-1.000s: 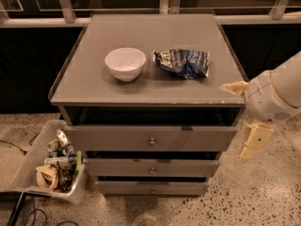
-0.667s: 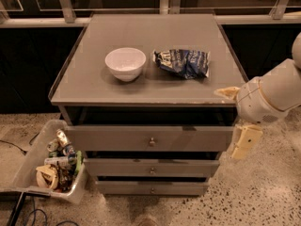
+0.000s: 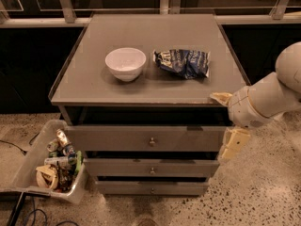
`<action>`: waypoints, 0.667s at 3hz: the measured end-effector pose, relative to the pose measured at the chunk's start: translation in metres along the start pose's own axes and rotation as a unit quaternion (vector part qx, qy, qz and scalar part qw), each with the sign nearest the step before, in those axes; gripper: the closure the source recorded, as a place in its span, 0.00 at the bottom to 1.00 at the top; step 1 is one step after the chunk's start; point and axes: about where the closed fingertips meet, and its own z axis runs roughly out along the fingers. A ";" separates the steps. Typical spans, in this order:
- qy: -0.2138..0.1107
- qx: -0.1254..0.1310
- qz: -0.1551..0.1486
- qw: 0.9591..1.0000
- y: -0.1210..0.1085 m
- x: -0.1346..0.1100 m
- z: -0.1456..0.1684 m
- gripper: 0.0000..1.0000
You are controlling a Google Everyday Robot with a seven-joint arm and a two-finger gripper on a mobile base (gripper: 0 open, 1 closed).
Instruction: Open top drawer
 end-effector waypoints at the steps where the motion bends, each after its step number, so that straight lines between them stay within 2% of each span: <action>1: -0.003 -0.002 -0.006 1.000 0.008 -0.004 -0.023 0.00; 2: -0.012 0.016 -0.017 1.000 0.022 -0.012 -0.068 0.00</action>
Offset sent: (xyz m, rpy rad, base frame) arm -0.0656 -0.0322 0.1095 0.0314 -0.1052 0.0191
